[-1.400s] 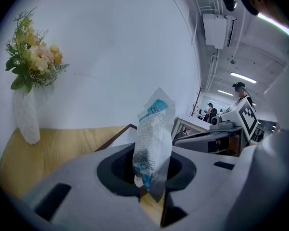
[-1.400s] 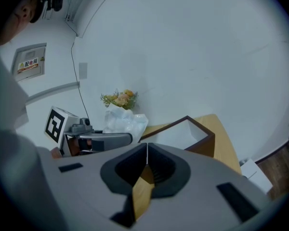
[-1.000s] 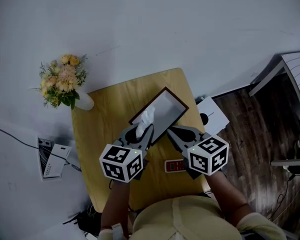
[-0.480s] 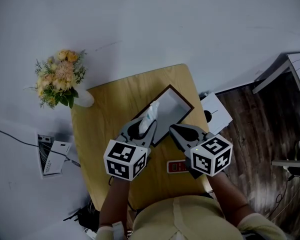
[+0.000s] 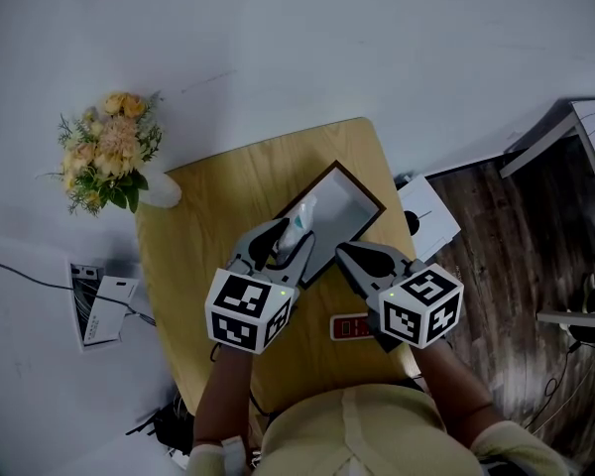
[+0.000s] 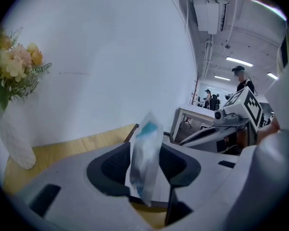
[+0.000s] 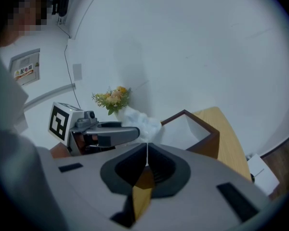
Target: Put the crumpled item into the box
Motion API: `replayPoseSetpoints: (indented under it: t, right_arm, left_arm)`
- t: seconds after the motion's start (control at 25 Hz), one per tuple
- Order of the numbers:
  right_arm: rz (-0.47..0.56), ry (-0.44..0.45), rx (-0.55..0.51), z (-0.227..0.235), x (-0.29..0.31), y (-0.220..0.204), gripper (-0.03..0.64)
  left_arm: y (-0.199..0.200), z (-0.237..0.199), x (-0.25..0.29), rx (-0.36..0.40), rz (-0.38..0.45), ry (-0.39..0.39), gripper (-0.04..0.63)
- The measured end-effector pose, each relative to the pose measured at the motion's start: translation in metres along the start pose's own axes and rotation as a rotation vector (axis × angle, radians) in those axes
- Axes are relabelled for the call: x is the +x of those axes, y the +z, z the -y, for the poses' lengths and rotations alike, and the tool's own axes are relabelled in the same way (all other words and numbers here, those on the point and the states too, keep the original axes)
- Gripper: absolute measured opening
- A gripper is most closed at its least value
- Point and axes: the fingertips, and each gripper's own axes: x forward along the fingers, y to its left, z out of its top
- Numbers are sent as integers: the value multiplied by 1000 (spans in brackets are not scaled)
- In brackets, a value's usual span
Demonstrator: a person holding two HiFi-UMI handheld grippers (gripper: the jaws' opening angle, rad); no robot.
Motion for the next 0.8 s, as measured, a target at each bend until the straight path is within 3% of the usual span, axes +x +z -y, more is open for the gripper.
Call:
replayPoseSetpoints:
  t: [0.12,0.52,0.8]
  right_arm:
    - [-3,-3,2,1,0,-2,31]
    - [-8,-8,8,1,-3,-6,31]
    - [-2,-13,4,-4,-9,-8,31]
  left_arm:
    - [1,0,-1,7,11,7,193]
    - [-3,-4,-11,-20,23,49,192]
    - [-5,-7,-30,-47,50,82,77]
